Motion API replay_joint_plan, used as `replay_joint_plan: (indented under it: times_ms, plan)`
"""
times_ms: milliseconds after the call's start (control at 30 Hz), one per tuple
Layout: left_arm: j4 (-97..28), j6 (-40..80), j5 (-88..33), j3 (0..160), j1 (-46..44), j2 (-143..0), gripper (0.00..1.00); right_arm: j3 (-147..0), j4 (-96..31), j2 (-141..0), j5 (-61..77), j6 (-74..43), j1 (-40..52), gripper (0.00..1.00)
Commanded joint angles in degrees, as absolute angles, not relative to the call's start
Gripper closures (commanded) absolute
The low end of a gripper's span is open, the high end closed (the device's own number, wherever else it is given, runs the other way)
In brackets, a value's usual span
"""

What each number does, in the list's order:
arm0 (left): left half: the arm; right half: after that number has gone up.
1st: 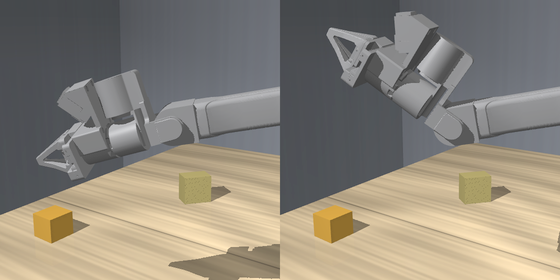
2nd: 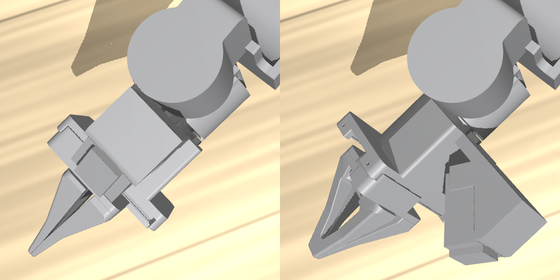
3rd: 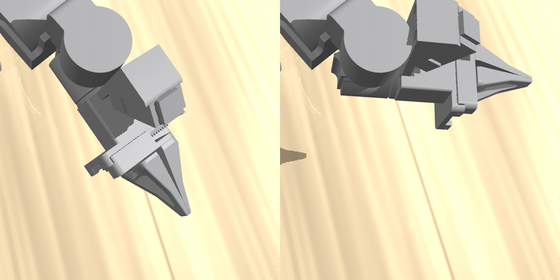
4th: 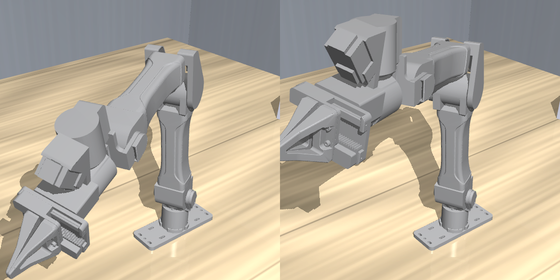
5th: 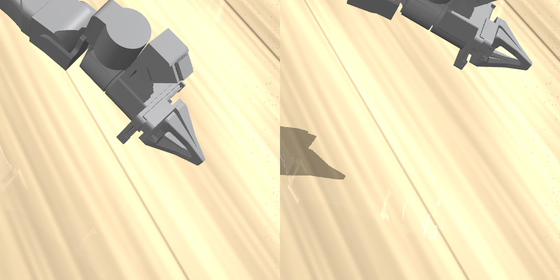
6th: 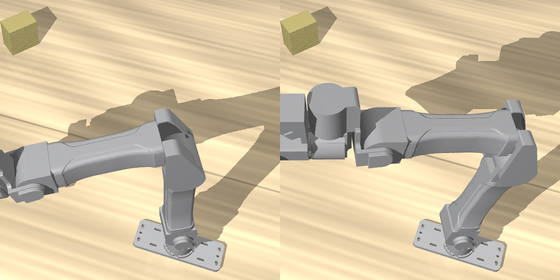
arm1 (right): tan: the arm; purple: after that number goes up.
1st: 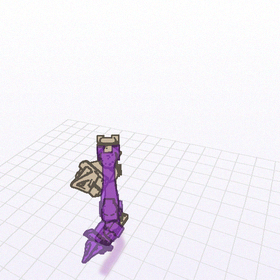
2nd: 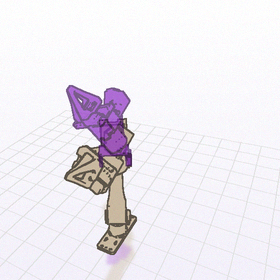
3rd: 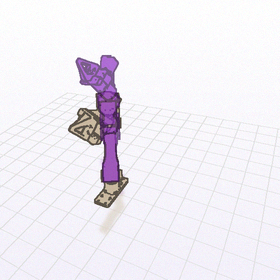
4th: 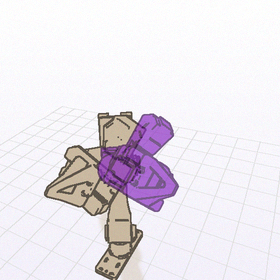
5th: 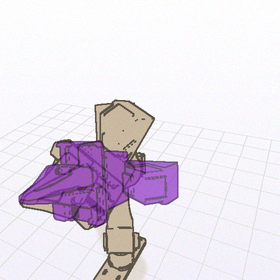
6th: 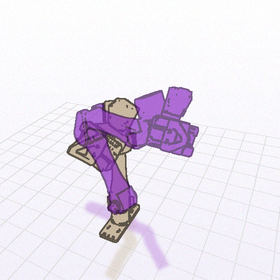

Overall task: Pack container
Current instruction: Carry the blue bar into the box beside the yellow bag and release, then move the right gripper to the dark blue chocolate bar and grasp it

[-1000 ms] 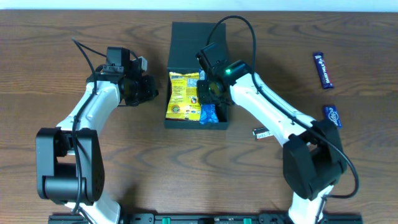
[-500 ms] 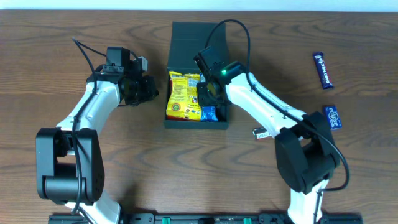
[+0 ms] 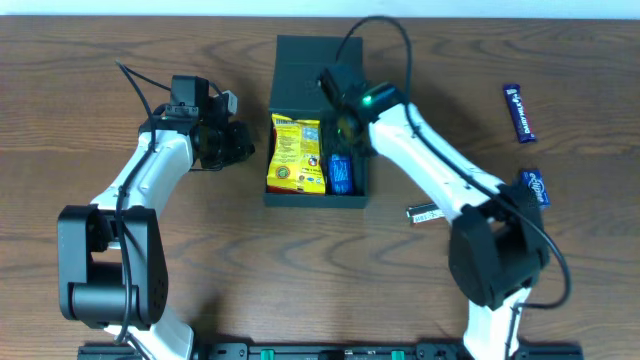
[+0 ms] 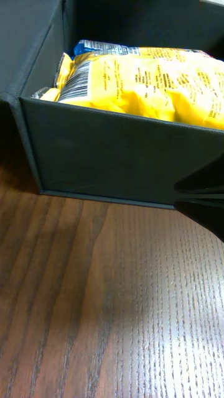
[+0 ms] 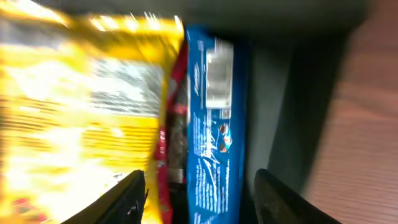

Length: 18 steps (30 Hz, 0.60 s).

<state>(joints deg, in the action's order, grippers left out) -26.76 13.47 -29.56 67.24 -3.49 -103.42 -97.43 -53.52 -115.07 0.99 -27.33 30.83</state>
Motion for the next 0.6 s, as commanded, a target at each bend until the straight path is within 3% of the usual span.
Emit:
replay_joint_plan:
  times_ms: [0, 67, 100, 133, 233, 367, 567]
  plan:
    - [-27.0, 12.6, -29.0, 68.4, -3.4, -104.2, 0.94, -101.7, -55.0, -109.8, 0.2, -25.3, 30.4, 0.52]
    - [-27.0, 12.6, -28.9, 68.4, -3.4, -104.1, 0.94, -103.0, -55.8, -108.2, -1.3, -23.6, 30.2, 0.71]
    - [-27.0, 12.6, -28.9, 68.4, -3.4, -104.2, 0.94, -103.3, -56.2, -107.4, -3.7, -23.5, 30.0, 0.89]
    - [-27.0, 12.6, -29.0, 68.4, -3.4, -104.2, 0.94, -103.3, -56.5, -106.4, -6.9, -23.5, 29.5, 0.99]
    - [-27.0, 12.6, -28.9, 68.4, -3.4, -104.1, 0.94, -103.3, -58.8, -105.6, -12.5, -23.0, 26.8, 0.99]
    - [-26.9, 12.6, -28.9, 68.4, -3.4, -104.2, 0.94, -100.1, -58.9, -107.3, -1.6, -17.6, 23.8, 0.99]
    - [-27.0, 12.6, -29.0, 68.4, -3.4, -104.1, 0.94, -91.9, -54.4, -110.2, 2.8, -10.5, 26.7, 0.99]
